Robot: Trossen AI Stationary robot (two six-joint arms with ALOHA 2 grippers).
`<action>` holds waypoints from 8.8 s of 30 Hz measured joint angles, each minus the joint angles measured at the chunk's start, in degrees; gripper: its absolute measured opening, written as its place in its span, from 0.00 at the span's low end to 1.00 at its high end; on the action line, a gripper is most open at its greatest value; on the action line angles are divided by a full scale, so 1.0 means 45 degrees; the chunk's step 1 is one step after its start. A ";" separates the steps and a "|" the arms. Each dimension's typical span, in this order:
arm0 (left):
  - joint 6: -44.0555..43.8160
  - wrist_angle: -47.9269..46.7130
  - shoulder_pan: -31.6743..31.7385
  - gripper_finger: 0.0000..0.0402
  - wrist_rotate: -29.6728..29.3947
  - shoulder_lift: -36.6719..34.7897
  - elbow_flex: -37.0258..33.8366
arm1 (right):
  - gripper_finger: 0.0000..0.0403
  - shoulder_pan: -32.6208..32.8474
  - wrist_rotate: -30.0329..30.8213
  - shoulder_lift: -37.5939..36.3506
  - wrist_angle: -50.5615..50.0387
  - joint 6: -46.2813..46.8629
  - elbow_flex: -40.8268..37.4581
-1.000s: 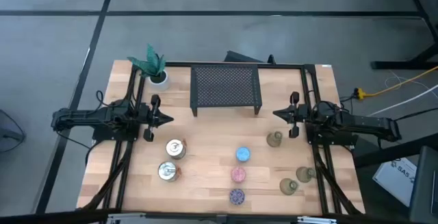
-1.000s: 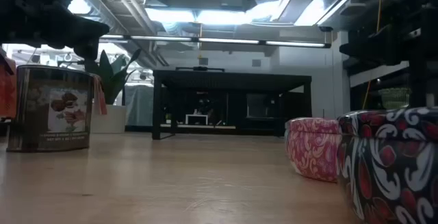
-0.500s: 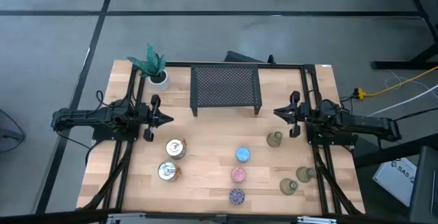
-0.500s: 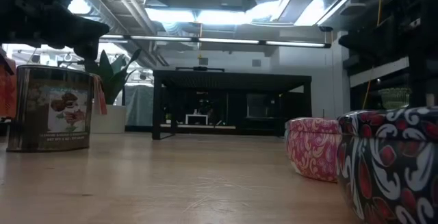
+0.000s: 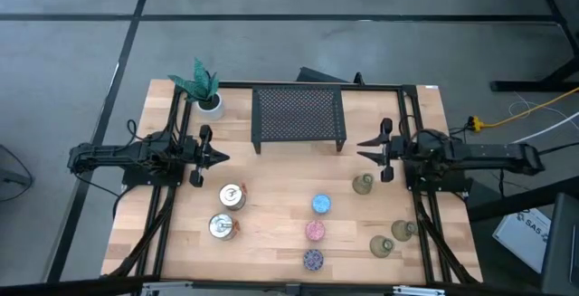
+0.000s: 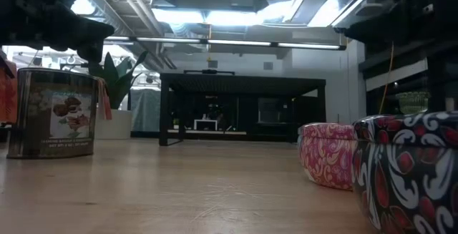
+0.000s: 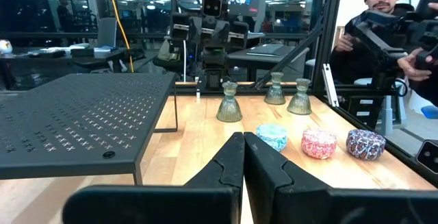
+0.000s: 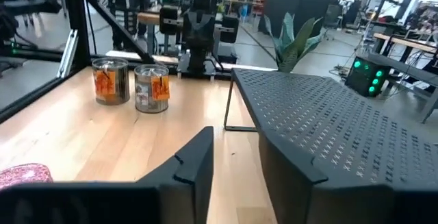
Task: Pick & Place candle stick holders
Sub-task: Put the top candle holder on the shelf
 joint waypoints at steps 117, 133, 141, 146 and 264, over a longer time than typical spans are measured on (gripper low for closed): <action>0.0000 0.0002 0.0004 0.00 0.0002 -0.0002 0.0003 | 0.06 0.3777 -0.1521 1.1179 -1.6160 0.6042 1.1709; 0.0000 0.0000 0.0004 0.00 0.0002 -0.0002 -0.0001 | 0.06 0.1504 -0.0684 1.1169 -1.6824 0.1693 1.5593; 0.0000 0.0000 0.0004 0.00 0.0002 -0.0002 -0.0001 | 0.06 -0.0462 0.0495 1.1715 -1.6833 -0.1468 1.6868; 0.0000 0.0000 0.0004 0.00 0.0002 0.0000 -0.0001 | 0.06 -0.1769 0.1010 1.2773 -1.6890 -0.3014 1.7646; 0.0000 0.0000 0.0001 0.00 0.0002 0.0000 -0.0001 | 0.31 -0.6097 0.0971 1.7590 -1.6243 -0.5684 2.1229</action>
